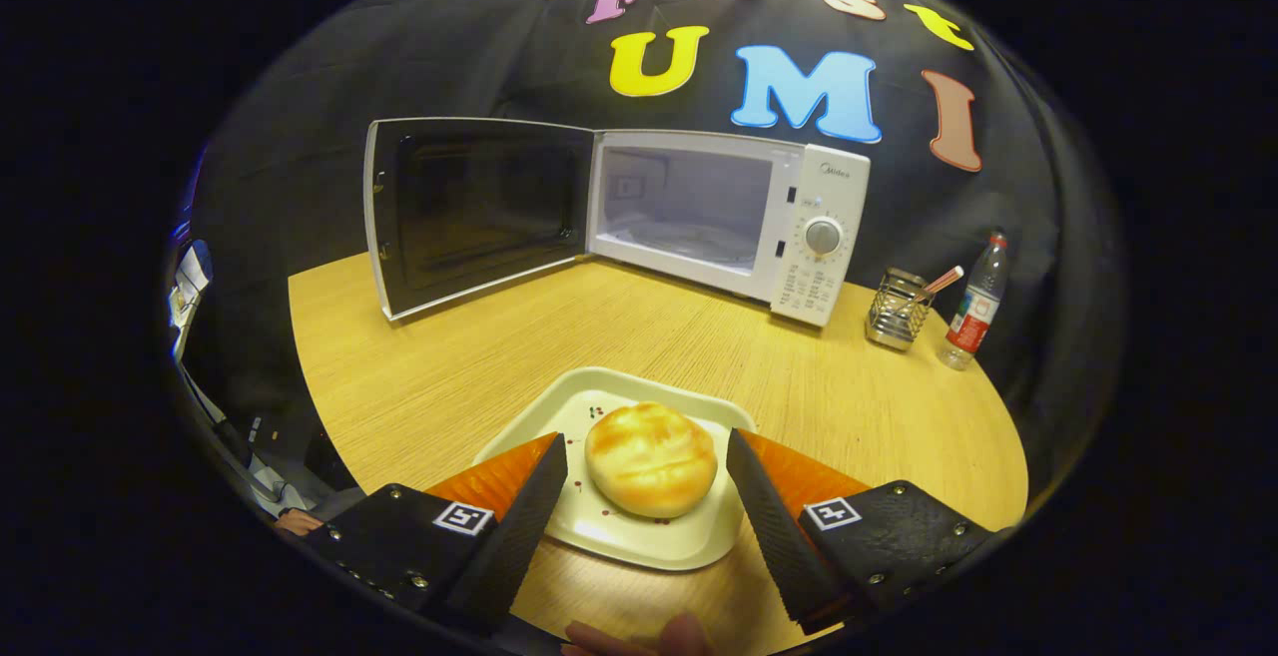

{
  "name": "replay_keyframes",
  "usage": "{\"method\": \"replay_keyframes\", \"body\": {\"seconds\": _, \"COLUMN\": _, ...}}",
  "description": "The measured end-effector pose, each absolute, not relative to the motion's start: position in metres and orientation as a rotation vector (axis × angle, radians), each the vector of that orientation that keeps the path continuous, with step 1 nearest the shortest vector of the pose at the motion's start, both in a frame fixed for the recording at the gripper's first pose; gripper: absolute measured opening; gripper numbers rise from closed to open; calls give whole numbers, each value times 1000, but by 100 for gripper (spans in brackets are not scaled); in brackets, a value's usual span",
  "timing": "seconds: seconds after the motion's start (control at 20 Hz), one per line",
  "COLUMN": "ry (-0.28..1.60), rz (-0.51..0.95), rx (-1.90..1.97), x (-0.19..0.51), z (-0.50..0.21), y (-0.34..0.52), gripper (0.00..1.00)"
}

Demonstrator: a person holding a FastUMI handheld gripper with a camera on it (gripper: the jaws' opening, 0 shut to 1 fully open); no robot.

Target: Open the microwave, put the food inside, and close the microwave door.

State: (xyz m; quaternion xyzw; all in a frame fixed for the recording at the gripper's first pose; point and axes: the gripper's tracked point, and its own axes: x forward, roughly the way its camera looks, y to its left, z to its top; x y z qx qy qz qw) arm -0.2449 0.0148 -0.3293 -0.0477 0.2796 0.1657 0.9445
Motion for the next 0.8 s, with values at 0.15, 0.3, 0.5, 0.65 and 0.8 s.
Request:
{"method": "replay_keyframes", "body": {"seconds": 0.15, "ry": 625, "rz": 348, "rx": -102, "x": -245, "z": -347, "y": 10, "gripper": 98}}
{"method": "replay_keyframes", "body": {"seconds": 0.3, "ry": 612, "rz": 343, "rx": 16, "x": -240, "z": -342, "y": 10, "gripper": 80}}
{"method": "replay_keyframes", "body": {"seconds": 0.5, "ry": 616, "rz": 297, "rx": 109, "x": -231, "z": -336, "y": 2, "gripper": 61}}
{"method": "replay_keyframes", "body": {"seconds": 0.65, "ry": 544, "rz": 292, "rx": 116, "x": -214, "z": -307, "y": 3, "gripper": 61}}
{"method": "replay_keyframes", "body": {"seconds": 0.8, "ry": 466, "rz": 274, "rx": 72, "x": -192, "z": -276, "y": 9, "gripper": 61}}
